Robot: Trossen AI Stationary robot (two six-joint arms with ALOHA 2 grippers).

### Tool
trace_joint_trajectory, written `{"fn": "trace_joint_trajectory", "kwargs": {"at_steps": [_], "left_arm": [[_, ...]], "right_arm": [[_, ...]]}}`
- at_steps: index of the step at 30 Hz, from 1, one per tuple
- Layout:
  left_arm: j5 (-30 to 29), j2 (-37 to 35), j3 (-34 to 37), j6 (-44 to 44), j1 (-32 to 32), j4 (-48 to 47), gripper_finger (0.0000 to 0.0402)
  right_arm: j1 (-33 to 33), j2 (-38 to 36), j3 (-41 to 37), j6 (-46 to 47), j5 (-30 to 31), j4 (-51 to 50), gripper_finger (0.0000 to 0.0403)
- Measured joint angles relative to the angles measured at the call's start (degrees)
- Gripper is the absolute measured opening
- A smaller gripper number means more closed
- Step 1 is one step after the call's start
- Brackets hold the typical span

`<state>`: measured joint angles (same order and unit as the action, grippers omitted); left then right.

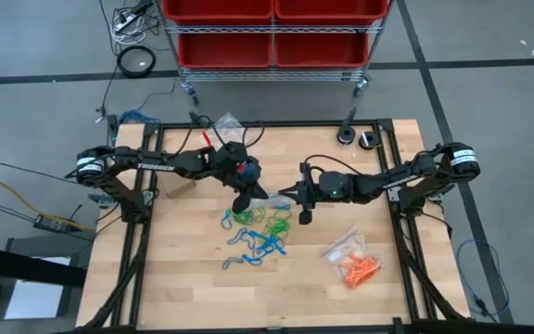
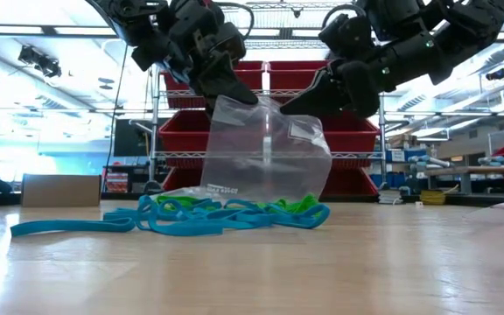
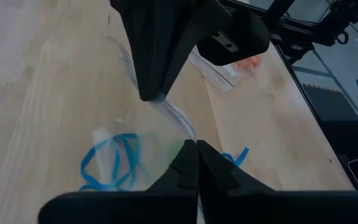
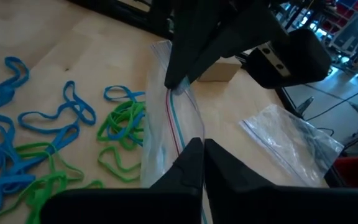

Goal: Sort rubber bands
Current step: Open the right transparent zip bag

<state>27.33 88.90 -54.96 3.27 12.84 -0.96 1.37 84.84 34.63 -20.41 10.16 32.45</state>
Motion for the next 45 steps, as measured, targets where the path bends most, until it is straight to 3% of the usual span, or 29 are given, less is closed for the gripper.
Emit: {"fn": "trace_joint_trajectory", "kwargs": {"at_steps": [19, 24, 30, 39, 45], "left_arm": [[-0.7, 0.0, 0.0, -0.2, 0.0, 5.5, 0.005], [-1.0, 0.0, 0.0, -0.2, 0.2, 1.6, 0.0044], [-2.0, 0.0, 0.0, -0.2, 1.2, 1.5, 0.0022], [0.2, 0.0, 0.0, -0.1, 1.2, 4.0, 0.0004], [0.0, 0.0, 0.0, 0.0, 1.2, 1.6, 0.0004]], "right_arm": [[0.1, 0.0, 0.0, 1.3, -2.9, 3.7, 0.0], [0.5, 0.0, 0.0, 0.5, -2.9, 5.6, 0.0], [0.5, 0.0, 0.0, 1.3, -7.6, 5.7, 0.0], [0.5, 0.0, 0.0, -0.3, -3.8, 4.3, 0.0], [0.9, 0.0, 0.0, -3.2, -6.2, 4.5, 0.0023]]}}
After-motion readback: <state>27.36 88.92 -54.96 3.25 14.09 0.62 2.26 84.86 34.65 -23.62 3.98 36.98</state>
